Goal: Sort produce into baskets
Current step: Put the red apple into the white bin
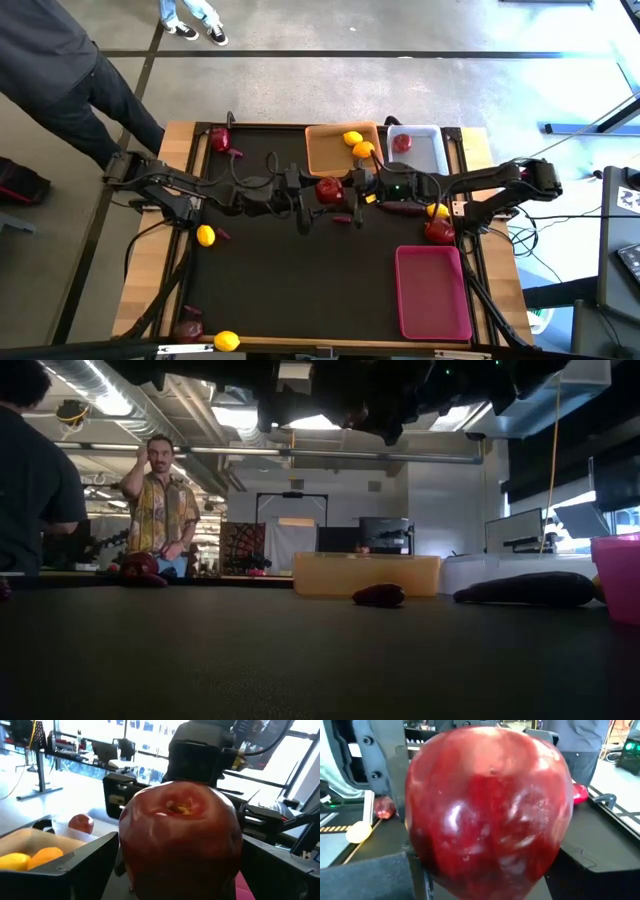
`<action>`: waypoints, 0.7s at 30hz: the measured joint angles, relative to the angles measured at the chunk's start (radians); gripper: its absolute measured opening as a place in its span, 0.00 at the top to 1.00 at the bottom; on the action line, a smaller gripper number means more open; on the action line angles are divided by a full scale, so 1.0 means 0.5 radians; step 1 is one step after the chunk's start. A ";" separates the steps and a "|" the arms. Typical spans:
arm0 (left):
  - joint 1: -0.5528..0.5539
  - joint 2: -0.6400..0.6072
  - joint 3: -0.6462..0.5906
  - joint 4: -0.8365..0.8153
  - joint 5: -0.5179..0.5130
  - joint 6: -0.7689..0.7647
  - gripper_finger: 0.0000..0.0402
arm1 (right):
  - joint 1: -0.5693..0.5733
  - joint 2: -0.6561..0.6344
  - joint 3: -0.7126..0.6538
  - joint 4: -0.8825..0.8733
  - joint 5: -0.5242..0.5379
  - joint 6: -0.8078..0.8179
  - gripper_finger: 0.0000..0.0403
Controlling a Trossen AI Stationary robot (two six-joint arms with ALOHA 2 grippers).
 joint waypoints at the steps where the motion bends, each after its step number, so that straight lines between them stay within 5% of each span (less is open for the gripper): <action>1: -0.001 0.000 0.000 0.004 0.000 0.006 0.08 | 0.003 0.000 0.000 0.017 0.002 -0.002 0.45; 6: -0.012 -0.004 0.002 0.009 -0.015 0.040 0.22 | 0.000 0.001 -0.002 0.079 -0.001 -0.015 0.45; 9: -0.019 -0.005 0.003 0.018 -0.007 0.079 0.22 | 0.000 0.001 -0.002 0.084 0.007 -0.023 0.42; 15: -0.025 -0.022 0.002 -0.090 0.029 0.173 0.22 | 0.003 -0.053 -0.001 -0.086 -0.014 -0.005 0.23; 21: -0.025 -0.141 0.000 -0.525 -0.040 0.186 0.21 | 0.003 -0.338 0.004 -0.636 0.051 -0.108 0.06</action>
